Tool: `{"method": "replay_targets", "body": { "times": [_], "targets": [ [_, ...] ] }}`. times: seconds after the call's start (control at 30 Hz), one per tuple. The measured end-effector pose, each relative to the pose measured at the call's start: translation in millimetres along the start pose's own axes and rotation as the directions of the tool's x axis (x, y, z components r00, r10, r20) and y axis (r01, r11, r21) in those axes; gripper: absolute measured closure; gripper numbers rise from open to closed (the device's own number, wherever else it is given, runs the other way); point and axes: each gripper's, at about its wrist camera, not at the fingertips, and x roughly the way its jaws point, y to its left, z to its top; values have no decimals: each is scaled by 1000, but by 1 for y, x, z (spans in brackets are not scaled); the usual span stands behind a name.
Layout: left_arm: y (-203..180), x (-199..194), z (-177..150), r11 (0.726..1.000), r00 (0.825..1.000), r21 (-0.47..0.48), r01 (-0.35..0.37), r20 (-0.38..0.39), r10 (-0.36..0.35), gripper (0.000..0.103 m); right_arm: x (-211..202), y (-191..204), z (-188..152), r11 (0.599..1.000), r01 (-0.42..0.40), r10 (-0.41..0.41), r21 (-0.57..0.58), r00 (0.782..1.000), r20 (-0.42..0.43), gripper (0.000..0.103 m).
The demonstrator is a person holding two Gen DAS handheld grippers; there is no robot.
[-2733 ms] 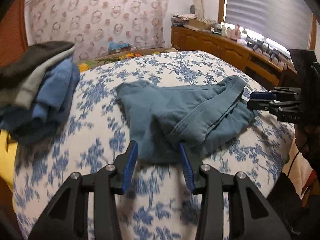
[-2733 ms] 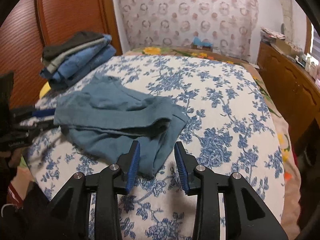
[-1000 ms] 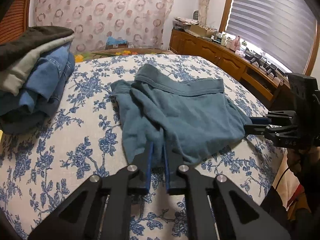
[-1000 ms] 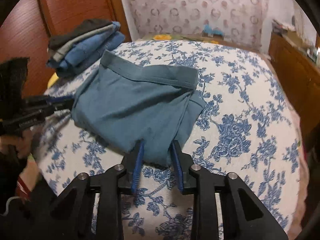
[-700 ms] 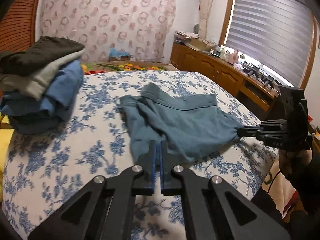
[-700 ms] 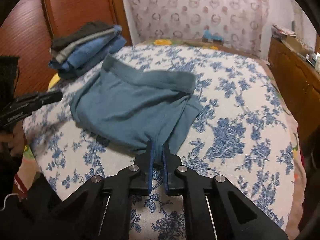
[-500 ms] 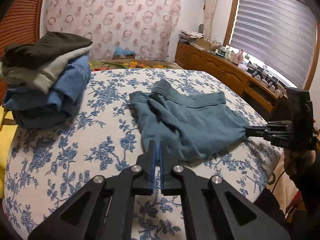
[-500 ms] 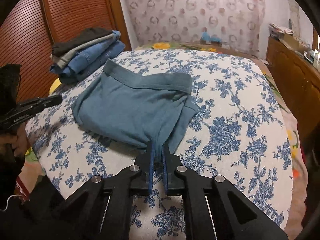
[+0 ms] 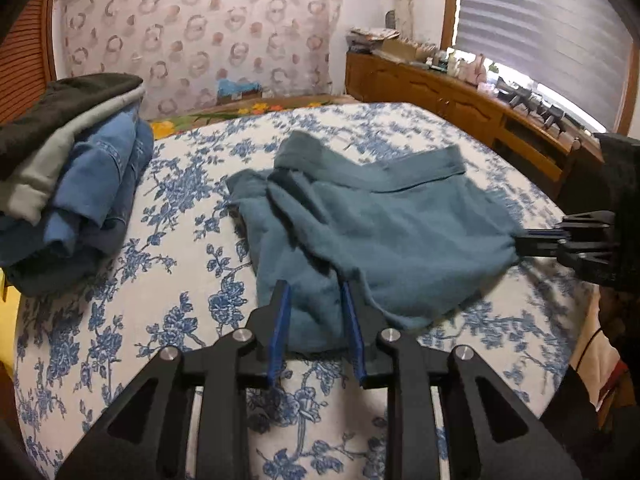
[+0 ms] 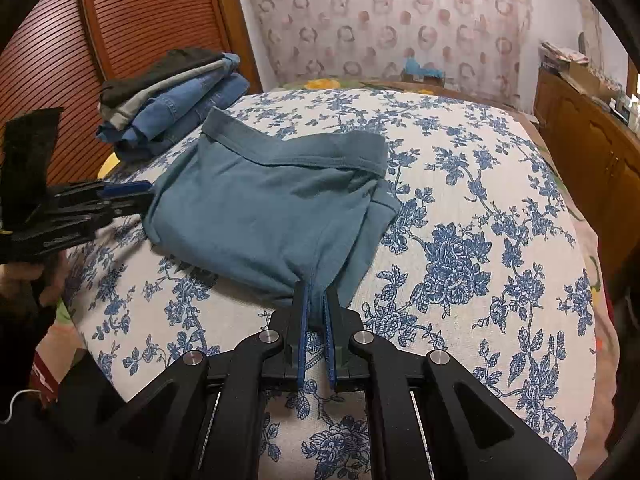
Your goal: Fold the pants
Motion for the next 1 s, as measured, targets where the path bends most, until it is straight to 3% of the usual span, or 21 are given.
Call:
{"method": "replay_targets", "body": {
  "times": [0.1, 0.17, 0.23, 0.57, 0.83, 1.0],
  "targets": [
    [4, 1, -2, 999, 1000, -36, 19, 4, -19, 78, -1, 1, -1, 1000, -1, 1, 2, 1000, 17, 99],
    [4, -1, -4, 998, 999, -39, 42, 3, -42, 95, -3, 1, -2, 1000, 2, -2, 5, 999, 38, 99],
    [1, -7, -6, 999, 999, -29, 42, 16, -42, 101, -7, 0, -3, 1000, 6, -7, 11, 998, 62, 100],
    [-2, -59, -35, 995, 994, -65, 76, 88, -71, 102, -34, 13, -12, 1000, 3, -2, -16, 996, 94, 100],
    [-19, -77, -57, 993, 994, -69, 93, 65, -89, 101, -47, 22, -36, 1000, -14, 14, -8, 998, 55, 100],
    [-23, -73, -54, 997, 997, -57, 58, 52, -55, 91, -47, 21, -41, 1000, -24, 23, 7, 999, 50, 100]
  ]
}}
